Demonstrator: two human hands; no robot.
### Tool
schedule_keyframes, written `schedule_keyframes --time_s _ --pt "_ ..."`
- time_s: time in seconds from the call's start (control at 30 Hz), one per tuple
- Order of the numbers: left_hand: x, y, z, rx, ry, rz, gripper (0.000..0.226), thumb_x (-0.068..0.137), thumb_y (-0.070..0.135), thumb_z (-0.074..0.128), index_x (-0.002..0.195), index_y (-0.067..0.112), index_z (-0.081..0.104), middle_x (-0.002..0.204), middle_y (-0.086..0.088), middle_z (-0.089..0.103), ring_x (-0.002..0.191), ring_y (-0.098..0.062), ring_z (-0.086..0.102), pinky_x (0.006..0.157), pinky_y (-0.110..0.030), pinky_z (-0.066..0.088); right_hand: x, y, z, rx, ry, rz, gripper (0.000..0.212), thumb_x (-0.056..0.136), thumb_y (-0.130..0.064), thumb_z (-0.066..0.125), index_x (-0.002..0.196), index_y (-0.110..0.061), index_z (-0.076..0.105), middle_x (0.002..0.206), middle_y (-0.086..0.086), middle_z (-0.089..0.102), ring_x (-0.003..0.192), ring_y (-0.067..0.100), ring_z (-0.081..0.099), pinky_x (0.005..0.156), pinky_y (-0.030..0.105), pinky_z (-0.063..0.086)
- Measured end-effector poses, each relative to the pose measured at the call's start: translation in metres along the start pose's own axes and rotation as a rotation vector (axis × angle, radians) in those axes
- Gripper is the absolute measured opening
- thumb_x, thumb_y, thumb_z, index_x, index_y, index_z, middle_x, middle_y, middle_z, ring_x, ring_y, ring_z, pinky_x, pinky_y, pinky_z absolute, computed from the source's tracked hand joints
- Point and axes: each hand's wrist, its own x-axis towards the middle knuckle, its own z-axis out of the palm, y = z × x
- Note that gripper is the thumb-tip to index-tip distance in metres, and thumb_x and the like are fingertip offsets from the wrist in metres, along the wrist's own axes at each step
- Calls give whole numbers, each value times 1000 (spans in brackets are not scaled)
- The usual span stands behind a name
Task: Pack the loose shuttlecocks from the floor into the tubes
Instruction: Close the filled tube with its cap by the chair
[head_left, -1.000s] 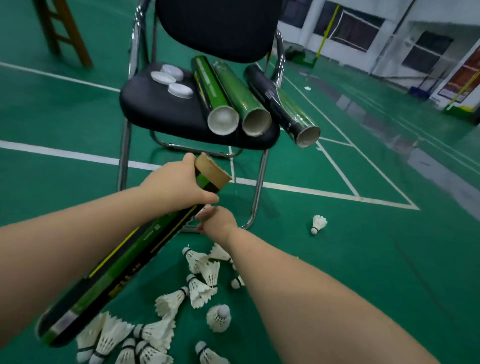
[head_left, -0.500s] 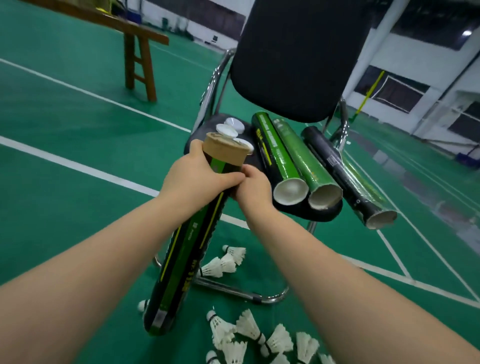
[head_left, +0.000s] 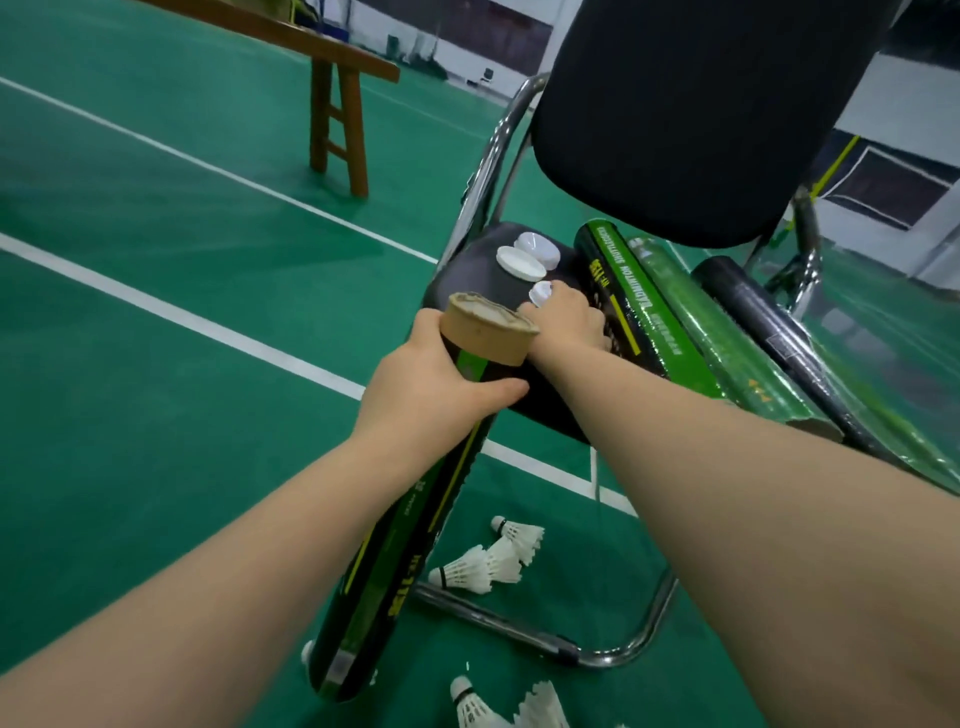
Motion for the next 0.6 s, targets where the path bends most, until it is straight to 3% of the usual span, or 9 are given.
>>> schedule_keyframes --time_s 0.1,0.23,0.33,0.53,0.6 --pt "1 -4 6 6 -8 9 55 70 47 76 103 27 37 77 20 42 81 -14 46 66 -26 34 -1 3 10 -34 24 -45 28 87 -22 40 111 -22 56 124 7 53 118 31 42 90 41 33" --pt "-2 -7 13 3 -20 27 59 68 47 77 109 24 41 90 10 52 86 -16 49 69 -27 38 -2 6 11 -95 101 -50 44 91 -39 43 126 -13 48 131 9 44 124 30 33 94 42 33" --pt "-6 -7 13 -7 -19 52 58 68 46 78 107 25 40 93 9 52 88 -16 50 71 -27 39 -5 7 7 -159 110 -84 48 91 -43 47 127 -10 49 130 10 45 124 29 34 93 43 36" --pt "-21 -7 9 -38 -15 123 59 67 42 80 105 34 35 86 20 49 89 -12 50 71 -24 39 -22 14 -6 -450 156 -382 31 98 -19 33 121 -5 49 125 13 49 116 31 47 85 38 37" --pt "-31 -6 7 -62 -34 158 62 65 38 82 105 37 35 85 26 48 88 -8 50 66 -15 39 -29 23 -10 -497 145 -427 27 98 -17 35 119 -5 47 124 13 49 115 31 47 83 37 38"
